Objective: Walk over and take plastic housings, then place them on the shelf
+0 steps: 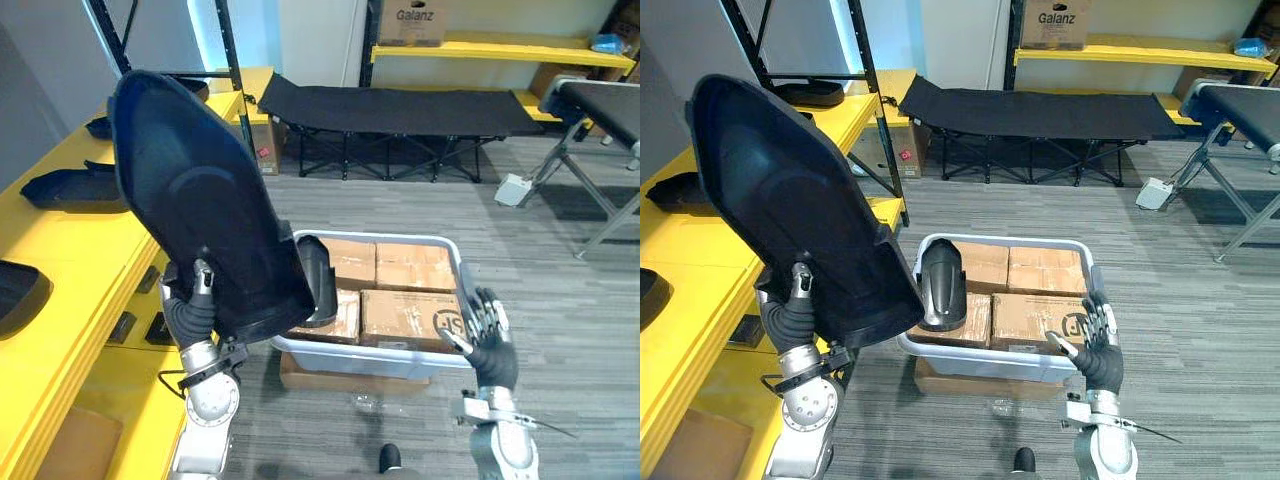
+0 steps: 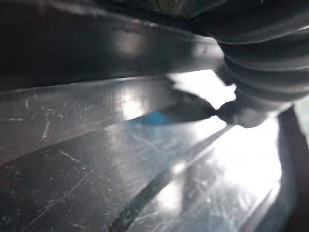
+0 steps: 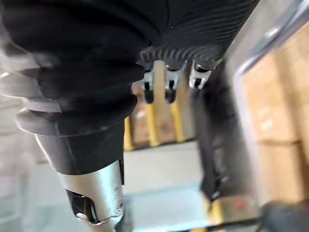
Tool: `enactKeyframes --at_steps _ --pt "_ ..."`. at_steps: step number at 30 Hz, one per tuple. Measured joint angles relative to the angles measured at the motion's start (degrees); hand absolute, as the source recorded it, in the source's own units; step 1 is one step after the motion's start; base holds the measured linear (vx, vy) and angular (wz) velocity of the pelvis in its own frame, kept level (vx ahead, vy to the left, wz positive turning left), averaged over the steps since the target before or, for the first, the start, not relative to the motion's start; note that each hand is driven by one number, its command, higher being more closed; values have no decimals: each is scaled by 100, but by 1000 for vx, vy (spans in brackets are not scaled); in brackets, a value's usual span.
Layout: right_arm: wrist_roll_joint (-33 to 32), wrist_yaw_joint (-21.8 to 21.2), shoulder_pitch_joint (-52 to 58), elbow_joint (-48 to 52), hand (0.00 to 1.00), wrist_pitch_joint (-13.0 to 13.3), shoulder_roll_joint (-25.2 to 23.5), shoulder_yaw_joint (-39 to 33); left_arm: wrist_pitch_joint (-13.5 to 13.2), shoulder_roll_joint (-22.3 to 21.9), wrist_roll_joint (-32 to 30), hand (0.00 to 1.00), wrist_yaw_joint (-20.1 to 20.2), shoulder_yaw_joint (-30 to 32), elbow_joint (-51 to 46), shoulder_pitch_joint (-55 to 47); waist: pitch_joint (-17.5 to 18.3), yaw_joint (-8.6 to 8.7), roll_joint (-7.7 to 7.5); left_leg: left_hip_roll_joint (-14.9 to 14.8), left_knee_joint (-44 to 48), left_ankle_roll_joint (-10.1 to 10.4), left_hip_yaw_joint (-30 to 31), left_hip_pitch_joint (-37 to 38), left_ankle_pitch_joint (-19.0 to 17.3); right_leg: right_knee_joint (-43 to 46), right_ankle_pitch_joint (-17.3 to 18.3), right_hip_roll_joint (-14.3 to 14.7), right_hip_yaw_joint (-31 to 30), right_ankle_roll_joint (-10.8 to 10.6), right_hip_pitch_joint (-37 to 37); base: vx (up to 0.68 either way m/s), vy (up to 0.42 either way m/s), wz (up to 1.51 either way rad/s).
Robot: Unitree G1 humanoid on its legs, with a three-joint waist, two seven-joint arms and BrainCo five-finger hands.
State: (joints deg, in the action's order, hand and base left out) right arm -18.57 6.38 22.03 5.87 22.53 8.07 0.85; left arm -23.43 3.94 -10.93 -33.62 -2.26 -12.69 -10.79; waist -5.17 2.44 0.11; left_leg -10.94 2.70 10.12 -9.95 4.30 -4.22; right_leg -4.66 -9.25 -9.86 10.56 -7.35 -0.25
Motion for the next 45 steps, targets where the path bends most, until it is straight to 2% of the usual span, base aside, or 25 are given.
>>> enactKeyframes --at_steps 2,5,8,12,14,17,21,22,24,25,27,31,32,33,34,35,36,37,39,42,45 --pt "-142 -13 -128 -57 0 32 -16 -21 -20 -6 111 100 -16 6 -213 -135 -18 -15 35 0 1 -2 20 3 0 0 4 0 21 -2 22 -1 4 3" --pt "-250 -45 -569 -386 0 47 -97 120 -17 -84 -51 100 -225 211 -559 -265 -22 -66 41 4 44 -5 141 -43 -1 0 6 -14 138 -9 84 -8 7 20" --pt "-261 -136 -893 -691 0 35 -98 528 15 -243 -135 100 -378 559 -809 -300 -64 -285 91 38 107 -15 557 -82 -6 -1 125 -65 555 -46 397 -13 3 72" --pt "-314 -436 -1382 -891 0 -154 -103 1104 4 -269 -122 100 -411 1180 -1290 -583 -103 -613 111 136 180 -34 1194 -358 32 -48 262 -124 1188 -97 628 -20 7 78" --pt "-313 -503 -1642 -1029 0 -167 -102 1230 -65 -288 -24 100 -350 1508 -1390 -792 -105 -864 105 196 173 9 1533 -432 83 0 279 -140 1519 -140 801 55 6 77" --pt "-299 -352 -2124 -1131 0 -159 -95 1296 -272 -405 97 100 -188 1847 -1421 -946 -131 -1043 61 260 183 7 1754 -509 112 2 297 -170 1764 -162 914 47 16 43" --pt "-297 -58 -2316 -1130 0 -172 -103 1298 -486 -445 393 100 361 1891 -1425 -947 -166 -1137 -11 446 170 -46 2026 -572 138 4 371 -305 2048 -239 1054 10 34 38" --pt "-296 -23 -2316 -1128 0 -186 -107 1298 -502 -445 429 100 424 1894 -1432 -947 -165 -1133 -13 471 166 -60 2049 -581 130 4 408 -319 2079 -205 1075 16 37 32" --pt "-273 27 -2304 -1127 0 -283 -118 1279 -554 -442 638 100 702 1897 -1448 -942 -175 -1125 -11 507 184 -108 2203 -648 106 274 650 -358 2033 -188 1005 37 21 37" --pt "-195 100 -2208 -1102 0 -287 -127 1264 -554 -436 771 100 849 1886 -1447 -930 -185 -1084 -18 517 187 -110 2370 -673 113 532 947 -310 1740 -211 955 38 -22 51" --pt "-166 105 -1970 -960 0 -300 -141 1095 -585 -438 852 100 1065 1811 -1447 -928 -180 -1032 -57 539 190 -53 2622 -673 156 935 1309 -284 1547 -163 900 56 -65 68" --pt "-330 34 -1809 -848 0 -314 -154 674 -664 -436 875 100 1277 1773 -1447 -946 -225 -994 -75 548 177 22 2956 -755 233 1326 1590 -296 1634 -200 921 58 -53 55" --pt "-330 -21 -1783 -848 0 -322 -174 583 -663 -436 902 100 1346 1754 -1447 -959 -240 -976 -81 558 179 3 2877 -793 314 1314 1606 -303 1742 -193 972 12 -33 67" --pt "-329 -48 -1693 -843 0 -320 -253 433 -664 -426 1025 100 1497 1687 -1446 -933 -259 -896 -126 601 181 -145 2474 -955 512 1269 1627 -335 2025 -159 1080 16 -52 122" --pt "-325 -42 -1591 -832 0 -315 -362 219 -677 -425 1197 100 1714 1595 -1444 -829 -339 -760 -185 582 166 -431 1667 -1076 674 1246 1637 -380 2391 -150 1224 -3 -41 139" --pt "-315 -32 -1519 -807 0 -308 -399 118 -691 -420 1322 100 1849 1515 -1426 -756 -404 -724 -201 514 182 -667 1192 -1135 659 1251 1639 -409 2540 -153 1272 -24 -19 132" --pt "-313 -17 -1435 -767 0 -306 -400 9 -740 -416 1519 100 2024 1382 -1386 -670 -534 -692 -180 273 257 -891 379 -1199 756 1280 1651 -408 2698 -172 1331 -49 -5 110" --pt "-312 -7 -1351 -696 0 -288 -339 -50 -772 -419 1567 100 2057 1204 -1315 -645 -608 -650 -105 183 325 -821 -32 -1275 924 1382 1706 -450 2813 -246 1358 -48 24 89" --pt "-318 -18 -1332 -695 0 -272 -281 -81 -768 -416 1555 100 2080 1020 -1229 -649 -672 -648 -61 310 284 -676 -1 -1292 1017 1577 1771 -613 2818 -301 1298 -21 85 39" --pt "-318 -183 -1474 -711 0 -101 -387 -17 -699 -264 1551 100 2078 950 -1167 -617 -856 -664 -118 454 622 -733 -94 -1394 809 1831 1898 -880 2649 -299 1218 -39 130 -1" --pt "-319 -268 -1642 -715 0 85 -417 -19 -627 -159 1560 100 2077 956 -1039 -631 -951 -724 -144 432 1413 -801 -167 -1661 339 2026 2006 -1027 2483 -443 1187 -59 132 -13"
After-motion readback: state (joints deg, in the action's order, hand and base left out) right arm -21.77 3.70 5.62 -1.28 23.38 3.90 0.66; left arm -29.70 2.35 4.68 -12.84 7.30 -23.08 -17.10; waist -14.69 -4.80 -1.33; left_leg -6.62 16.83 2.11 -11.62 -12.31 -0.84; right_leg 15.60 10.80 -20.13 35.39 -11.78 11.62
